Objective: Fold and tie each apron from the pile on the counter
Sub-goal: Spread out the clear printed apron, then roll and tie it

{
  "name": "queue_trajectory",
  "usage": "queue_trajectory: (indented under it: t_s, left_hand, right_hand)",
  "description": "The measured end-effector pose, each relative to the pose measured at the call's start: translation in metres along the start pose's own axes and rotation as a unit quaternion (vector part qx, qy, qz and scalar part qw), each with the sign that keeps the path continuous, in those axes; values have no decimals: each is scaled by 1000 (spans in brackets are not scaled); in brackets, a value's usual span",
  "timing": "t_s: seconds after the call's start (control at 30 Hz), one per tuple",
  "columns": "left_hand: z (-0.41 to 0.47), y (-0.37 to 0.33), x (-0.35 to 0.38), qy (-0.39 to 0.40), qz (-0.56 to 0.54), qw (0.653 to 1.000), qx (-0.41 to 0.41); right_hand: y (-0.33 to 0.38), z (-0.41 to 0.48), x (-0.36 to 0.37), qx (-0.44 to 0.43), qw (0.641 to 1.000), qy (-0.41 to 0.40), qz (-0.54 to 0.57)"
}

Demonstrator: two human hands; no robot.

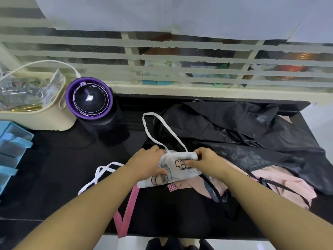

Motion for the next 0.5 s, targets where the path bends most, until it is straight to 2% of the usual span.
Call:
queue_trajectory:
  t_s: [0.1, 0.23, 0.4, 0.5]
  left_hand:
    - [-6, -2, -5, -23, -6, 1000, 6]
    - [-22, -1, -12, -41, -66, 997, -5]
    - [-43, -29, -64, -100, -91, 990, 42]
    - [-55, -53, -106, -137, -78, 985, 73]
  right_hand:
    - [0, -11, 3, -4, 998, 21, 60]
    - [10, -25, -4, -17, 988, 29, 153]
    - [68, -58, -47, -132, 982, 24, 136]
    - [100, -80, -86, -178, 974, -25, 138]
Point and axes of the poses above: each hand's wrist, its own z-axis towards the middle knuckle, its own x-axis out of the palm, y = z × x, the point moved 9 cm from there along z, towards the middle knuckle, and after that the axes turned 13 degrees about -z, right-handed, at the moved point
